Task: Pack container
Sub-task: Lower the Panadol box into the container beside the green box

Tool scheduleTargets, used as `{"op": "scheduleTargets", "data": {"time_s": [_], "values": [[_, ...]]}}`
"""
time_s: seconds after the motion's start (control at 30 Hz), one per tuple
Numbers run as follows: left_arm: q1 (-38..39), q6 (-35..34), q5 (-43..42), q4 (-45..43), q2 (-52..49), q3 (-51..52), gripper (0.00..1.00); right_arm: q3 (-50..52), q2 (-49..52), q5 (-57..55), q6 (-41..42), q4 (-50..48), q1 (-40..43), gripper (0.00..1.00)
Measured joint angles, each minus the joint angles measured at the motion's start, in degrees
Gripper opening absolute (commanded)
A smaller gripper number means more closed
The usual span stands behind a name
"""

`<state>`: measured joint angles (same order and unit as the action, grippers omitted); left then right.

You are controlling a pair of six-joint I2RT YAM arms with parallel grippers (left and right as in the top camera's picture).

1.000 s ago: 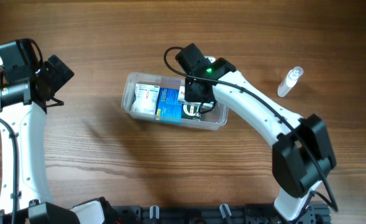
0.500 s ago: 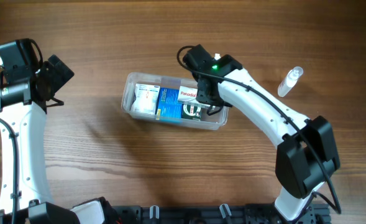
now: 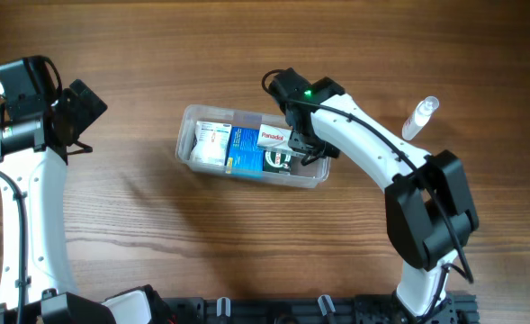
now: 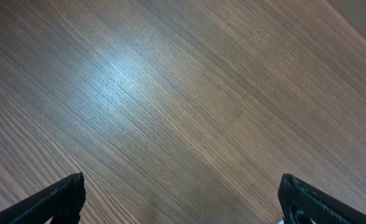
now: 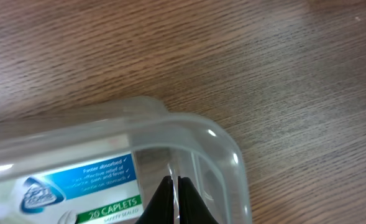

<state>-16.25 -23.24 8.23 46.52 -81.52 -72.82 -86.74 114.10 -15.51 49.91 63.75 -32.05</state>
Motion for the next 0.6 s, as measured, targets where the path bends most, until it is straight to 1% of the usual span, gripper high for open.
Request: {"op": "scheduleTargets", "data": {"time_s": [0.6], "values": [[0.0, 0.0, 0.0, 0.0, 0.0, 0.0, 1.00, 0.0, 0.4, 0.1, -0.1, -2.7, 0.0, 0.05]]}}
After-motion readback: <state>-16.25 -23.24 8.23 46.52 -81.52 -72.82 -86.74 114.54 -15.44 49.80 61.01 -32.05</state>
